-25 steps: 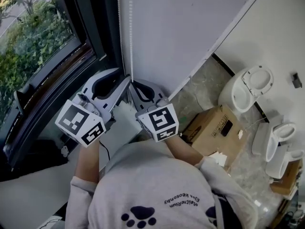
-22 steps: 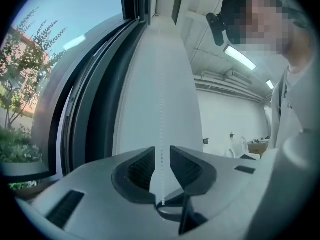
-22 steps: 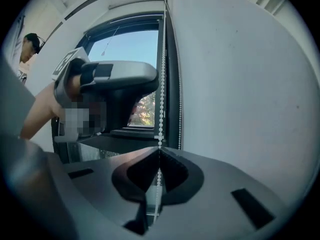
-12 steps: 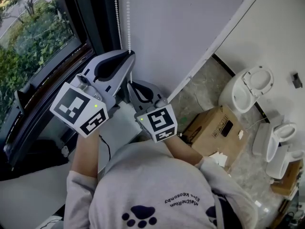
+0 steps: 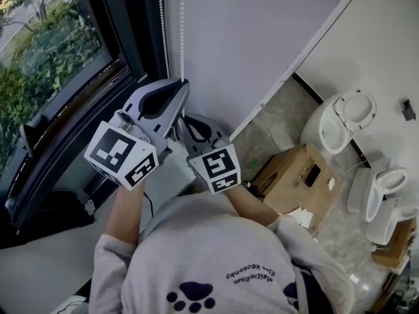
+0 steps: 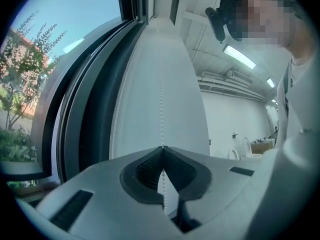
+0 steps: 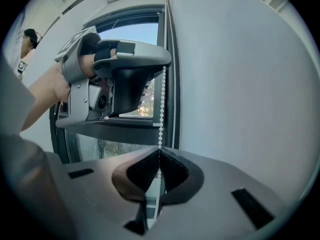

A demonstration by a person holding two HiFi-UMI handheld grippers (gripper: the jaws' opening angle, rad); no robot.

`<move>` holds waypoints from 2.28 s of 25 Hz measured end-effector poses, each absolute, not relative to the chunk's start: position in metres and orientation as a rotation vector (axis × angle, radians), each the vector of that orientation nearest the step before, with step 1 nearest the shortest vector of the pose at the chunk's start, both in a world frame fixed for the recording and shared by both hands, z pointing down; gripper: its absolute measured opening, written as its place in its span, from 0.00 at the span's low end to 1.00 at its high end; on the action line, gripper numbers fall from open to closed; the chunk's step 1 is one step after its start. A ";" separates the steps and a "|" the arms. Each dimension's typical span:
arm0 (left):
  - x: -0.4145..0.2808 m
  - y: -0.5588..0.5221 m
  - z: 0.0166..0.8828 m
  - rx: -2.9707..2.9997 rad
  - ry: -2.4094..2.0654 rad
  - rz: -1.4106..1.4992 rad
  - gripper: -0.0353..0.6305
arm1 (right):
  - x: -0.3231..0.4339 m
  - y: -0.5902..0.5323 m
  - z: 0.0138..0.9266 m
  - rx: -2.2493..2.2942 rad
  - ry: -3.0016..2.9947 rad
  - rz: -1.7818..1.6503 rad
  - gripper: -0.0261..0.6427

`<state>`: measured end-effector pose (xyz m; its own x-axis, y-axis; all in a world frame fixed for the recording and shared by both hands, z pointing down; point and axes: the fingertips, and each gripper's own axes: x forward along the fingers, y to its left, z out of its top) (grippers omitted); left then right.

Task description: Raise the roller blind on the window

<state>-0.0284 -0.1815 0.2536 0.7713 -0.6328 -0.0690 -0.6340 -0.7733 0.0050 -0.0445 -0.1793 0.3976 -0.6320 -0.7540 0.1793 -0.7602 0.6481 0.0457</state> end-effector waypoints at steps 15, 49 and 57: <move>-0.031 -0.188 0.382 -3.011 1.191 -0.136 0.06 | -0.043 -0.175 0.525 1.142 -2.478 0.226 0.05; -0.074 -0.170 0.371 -2.703 1.534 0.029 0.27 | -0.016 -0.166 0.393 1.512 -2.660 -0.087 0.20; -0.093 -0.148 0.355 -2.590 1.698 0.045 0.11 | -0.005 -0.150 0.339 1.624 -2.685 -0.186 0.19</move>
<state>-0.0926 -0.1479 0.3548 0.3987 -0.9158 -0.0485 -0.9171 -0.3981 -0.0216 -0.0051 -0.1500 0.3392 -0.4662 -0.8825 -0.0624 -0.8826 0.4592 0.1004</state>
